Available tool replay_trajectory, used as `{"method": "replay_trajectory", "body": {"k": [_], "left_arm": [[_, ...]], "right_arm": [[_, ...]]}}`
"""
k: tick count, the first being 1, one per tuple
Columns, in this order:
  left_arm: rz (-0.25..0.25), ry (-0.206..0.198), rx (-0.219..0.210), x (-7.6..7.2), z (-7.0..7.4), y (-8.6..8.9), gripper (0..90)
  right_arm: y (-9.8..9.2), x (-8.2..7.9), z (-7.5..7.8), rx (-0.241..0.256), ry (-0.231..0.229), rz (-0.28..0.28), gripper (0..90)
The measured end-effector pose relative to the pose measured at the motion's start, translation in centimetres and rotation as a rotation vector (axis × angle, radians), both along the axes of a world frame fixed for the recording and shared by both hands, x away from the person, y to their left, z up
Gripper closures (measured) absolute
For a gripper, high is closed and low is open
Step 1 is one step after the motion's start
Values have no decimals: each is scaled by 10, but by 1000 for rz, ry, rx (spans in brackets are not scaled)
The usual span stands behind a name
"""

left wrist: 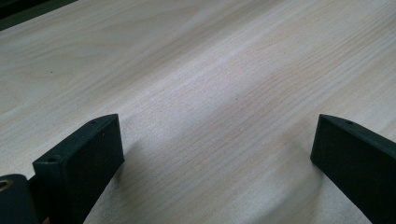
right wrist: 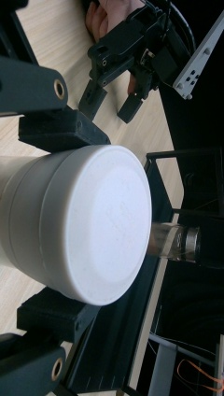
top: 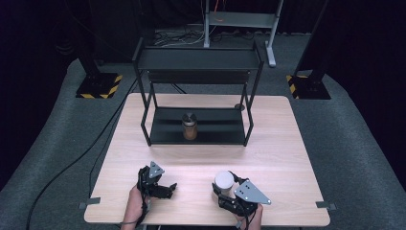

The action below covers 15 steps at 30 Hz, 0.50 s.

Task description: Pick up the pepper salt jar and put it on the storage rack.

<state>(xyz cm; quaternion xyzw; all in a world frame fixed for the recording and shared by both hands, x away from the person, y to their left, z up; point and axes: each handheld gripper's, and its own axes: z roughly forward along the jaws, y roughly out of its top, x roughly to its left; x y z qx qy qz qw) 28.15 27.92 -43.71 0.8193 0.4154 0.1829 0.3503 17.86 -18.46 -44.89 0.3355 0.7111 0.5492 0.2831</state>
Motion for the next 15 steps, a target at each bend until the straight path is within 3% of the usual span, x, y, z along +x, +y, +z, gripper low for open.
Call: {"method": "replay_trajectory", "body": {"k": [15], "left_arm": [[0, -1, 0, 0, 0, 0, 20]], "right_arm": [[2, -3, -3, 4, -14, -14, 331]]}}
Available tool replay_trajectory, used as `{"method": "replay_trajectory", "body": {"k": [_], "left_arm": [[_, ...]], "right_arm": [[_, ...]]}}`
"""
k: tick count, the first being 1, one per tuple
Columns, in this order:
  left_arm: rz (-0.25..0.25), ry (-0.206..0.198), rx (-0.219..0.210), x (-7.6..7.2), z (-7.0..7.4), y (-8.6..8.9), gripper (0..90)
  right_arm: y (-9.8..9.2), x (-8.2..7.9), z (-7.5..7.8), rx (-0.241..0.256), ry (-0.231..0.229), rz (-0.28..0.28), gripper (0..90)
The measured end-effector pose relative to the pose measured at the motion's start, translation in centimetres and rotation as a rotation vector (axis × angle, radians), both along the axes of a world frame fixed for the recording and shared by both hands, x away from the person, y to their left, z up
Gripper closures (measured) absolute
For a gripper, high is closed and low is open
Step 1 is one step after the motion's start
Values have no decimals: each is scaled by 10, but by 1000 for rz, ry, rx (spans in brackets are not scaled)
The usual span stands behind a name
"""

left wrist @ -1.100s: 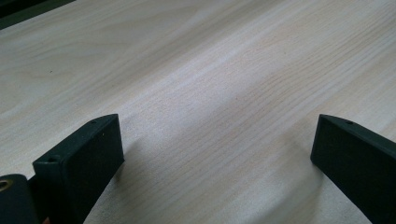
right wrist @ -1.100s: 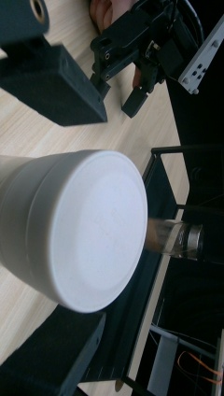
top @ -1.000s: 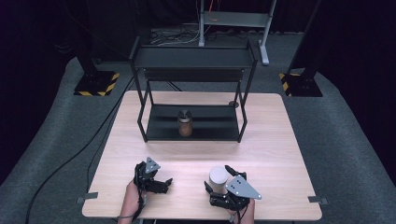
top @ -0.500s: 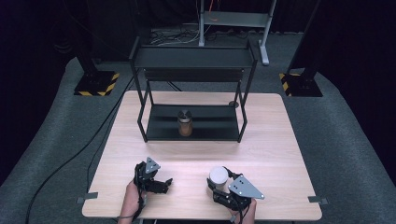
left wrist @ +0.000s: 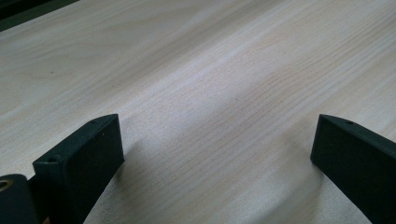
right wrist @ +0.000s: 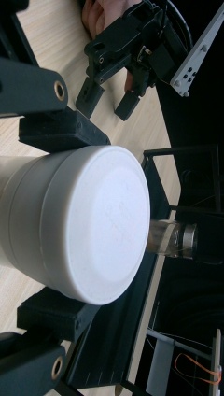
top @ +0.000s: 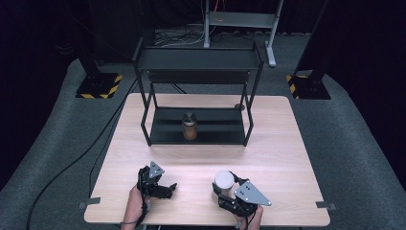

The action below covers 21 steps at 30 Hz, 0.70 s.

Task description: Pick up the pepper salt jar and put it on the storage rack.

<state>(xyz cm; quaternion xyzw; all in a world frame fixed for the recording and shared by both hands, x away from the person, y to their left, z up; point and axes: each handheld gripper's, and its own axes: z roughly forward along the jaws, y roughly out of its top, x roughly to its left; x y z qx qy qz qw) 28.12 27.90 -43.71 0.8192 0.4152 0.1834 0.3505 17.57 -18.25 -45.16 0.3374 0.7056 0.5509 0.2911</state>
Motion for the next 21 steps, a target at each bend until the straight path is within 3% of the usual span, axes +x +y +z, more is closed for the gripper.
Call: {"method": "replay_trajectory", "body": {"k": [21], "left_arm": [[-1, 1, -2, 0, 0, 0, 21]], "right_arm": [[-7, 3, 8, 2, 3, -37, 331]]}}
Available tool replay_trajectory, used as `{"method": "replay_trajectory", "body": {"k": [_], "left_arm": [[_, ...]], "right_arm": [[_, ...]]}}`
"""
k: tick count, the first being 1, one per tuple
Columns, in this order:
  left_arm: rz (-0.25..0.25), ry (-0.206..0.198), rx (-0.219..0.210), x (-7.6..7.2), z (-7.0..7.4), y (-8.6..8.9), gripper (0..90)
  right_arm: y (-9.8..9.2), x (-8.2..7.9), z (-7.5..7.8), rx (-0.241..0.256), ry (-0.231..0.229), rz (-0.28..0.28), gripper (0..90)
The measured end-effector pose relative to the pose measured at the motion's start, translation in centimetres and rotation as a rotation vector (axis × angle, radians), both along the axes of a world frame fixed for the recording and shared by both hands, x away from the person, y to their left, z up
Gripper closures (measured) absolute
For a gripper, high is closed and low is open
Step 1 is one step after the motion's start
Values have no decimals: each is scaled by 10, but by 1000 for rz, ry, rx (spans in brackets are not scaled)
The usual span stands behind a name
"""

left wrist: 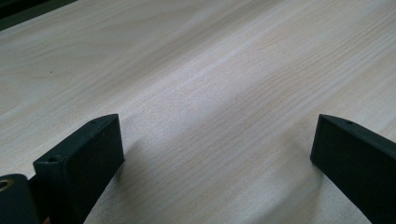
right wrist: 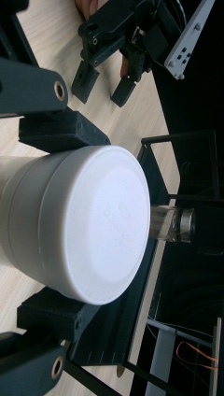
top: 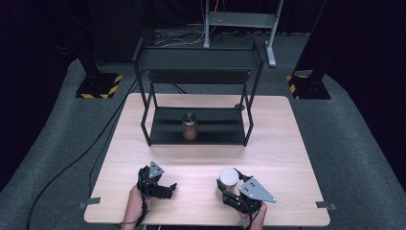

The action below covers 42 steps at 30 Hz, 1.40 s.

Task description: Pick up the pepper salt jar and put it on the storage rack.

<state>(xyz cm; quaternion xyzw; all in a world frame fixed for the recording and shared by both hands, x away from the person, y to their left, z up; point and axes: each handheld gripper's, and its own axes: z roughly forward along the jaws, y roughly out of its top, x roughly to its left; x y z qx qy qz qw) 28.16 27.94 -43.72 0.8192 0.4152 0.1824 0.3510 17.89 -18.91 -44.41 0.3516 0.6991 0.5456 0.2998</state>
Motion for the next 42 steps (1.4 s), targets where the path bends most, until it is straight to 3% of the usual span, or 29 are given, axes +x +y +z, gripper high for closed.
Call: {"method": "replay_trajectory", "body": {"k": [42], "left_arm": [[-1, 1, 1, 0, 0, 0, 23]], "right_arm": [[-2, 31, 13, -18, 3, -30, 332]]}}
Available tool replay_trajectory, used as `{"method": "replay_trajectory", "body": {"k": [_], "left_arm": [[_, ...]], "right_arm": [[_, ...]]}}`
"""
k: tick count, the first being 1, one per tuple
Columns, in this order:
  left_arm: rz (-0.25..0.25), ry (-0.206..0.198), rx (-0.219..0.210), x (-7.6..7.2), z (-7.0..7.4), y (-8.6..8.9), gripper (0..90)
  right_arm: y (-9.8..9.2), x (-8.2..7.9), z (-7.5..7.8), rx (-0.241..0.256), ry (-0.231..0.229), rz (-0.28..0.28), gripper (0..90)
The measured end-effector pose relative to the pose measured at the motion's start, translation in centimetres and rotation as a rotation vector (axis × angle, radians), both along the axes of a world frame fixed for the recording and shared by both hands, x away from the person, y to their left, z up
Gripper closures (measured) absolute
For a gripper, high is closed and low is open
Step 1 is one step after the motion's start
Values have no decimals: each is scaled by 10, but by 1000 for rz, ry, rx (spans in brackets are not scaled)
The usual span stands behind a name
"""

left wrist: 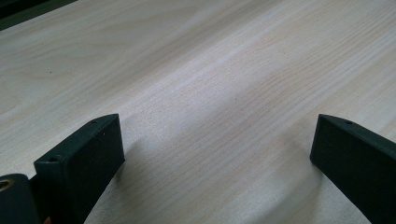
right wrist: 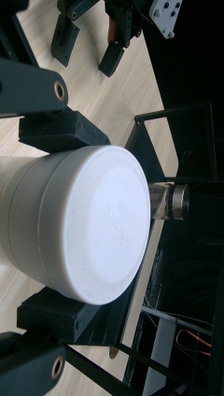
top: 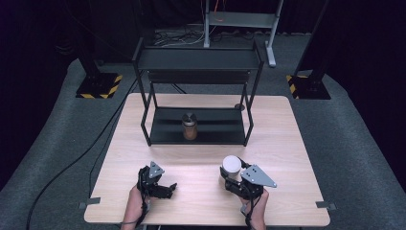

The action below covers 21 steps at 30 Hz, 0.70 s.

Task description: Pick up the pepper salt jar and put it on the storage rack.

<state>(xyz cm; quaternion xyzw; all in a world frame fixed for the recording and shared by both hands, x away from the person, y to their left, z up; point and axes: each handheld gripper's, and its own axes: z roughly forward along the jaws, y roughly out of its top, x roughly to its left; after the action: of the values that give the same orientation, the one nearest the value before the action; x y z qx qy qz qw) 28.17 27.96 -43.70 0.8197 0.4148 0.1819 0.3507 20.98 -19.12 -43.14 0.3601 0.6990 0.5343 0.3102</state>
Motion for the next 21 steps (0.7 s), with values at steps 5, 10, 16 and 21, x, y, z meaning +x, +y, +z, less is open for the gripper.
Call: {"method": "replay_trajectory", "body": {"k": [5, 10, 16, 21], "left_arm": [[0, 1, 0, 0, 0, 0, 24], [0, 1, -1, 0, 0, 0, 23], [0, 2, -3, 0, 0, 0, 24], [0, 3, -3, 1, 0, 0, 24]], "right_arm": [[0, 4, 1, -1, 2, -3, 332], [1, 8, 2, 1, 5, -4, 332], [0, 12, 3, 1, 8, -9, 332], [1, 16, 4, 1, 9, -11, 332]]}}
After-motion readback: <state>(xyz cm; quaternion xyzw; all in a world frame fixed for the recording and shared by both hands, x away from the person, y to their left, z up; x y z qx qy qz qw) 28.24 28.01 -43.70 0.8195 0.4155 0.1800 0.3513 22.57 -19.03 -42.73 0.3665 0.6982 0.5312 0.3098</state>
